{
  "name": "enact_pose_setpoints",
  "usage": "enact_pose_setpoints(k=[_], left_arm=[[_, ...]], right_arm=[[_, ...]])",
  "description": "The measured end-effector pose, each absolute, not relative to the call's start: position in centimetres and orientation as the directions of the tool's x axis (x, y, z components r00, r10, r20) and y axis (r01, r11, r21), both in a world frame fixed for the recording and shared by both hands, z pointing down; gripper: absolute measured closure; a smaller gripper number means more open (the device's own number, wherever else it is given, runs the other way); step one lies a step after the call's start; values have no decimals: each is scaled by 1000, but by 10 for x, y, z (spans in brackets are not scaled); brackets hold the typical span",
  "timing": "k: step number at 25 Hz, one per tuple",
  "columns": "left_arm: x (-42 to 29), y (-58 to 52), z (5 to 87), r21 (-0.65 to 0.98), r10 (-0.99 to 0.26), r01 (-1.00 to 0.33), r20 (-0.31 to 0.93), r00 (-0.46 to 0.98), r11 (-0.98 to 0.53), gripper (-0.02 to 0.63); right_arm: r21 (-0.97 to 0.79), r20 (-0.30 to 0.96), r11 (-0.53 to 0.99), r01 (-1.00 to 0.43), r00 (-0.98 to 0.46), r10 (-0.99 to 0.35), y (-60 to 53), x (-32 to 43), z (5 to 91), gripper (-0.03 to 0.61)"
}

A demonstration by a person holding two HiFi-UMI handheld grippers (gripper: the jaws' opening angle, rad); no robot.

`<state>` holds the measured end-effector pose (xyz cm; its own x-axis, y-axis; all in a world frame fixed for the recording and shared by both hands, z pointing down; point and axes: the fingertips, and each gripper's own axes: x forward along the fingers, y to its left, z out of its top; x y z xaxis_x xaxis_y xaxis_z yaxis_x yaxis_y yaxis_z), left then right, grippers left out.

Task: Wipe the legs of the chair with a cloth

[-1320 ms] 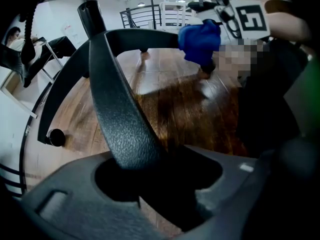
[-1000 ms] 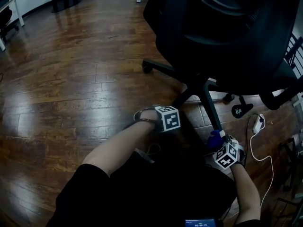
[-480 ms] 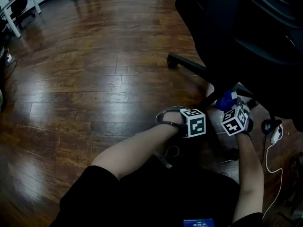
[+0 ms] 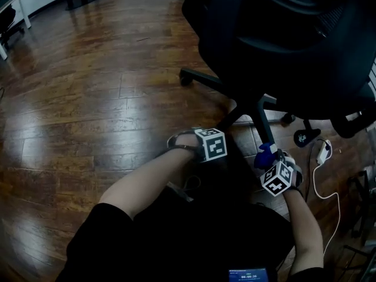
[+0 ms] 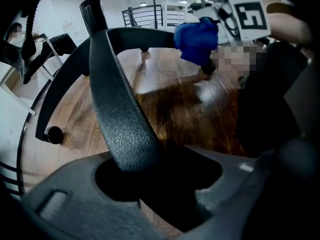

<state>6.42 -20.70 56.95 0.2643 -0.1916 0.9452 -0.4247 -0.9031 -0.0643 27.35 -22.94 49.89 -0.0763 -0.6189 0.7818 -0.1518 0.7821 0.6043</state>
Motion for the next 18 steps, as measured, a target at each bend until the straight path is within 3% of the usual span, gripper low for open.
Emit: enact_pose_setpoints(k=[8,18], left_arm=[[65,-207,572,-72,-191,-425,950,246,-903,365],[68,-204,570,-25,-145,-417,955,257,-908,365]], right_arm=[[569,808,800,-190,-51,-587,-178,331,511,505],[675,701,710,-203,-123,-702,-298,224,472,505]])
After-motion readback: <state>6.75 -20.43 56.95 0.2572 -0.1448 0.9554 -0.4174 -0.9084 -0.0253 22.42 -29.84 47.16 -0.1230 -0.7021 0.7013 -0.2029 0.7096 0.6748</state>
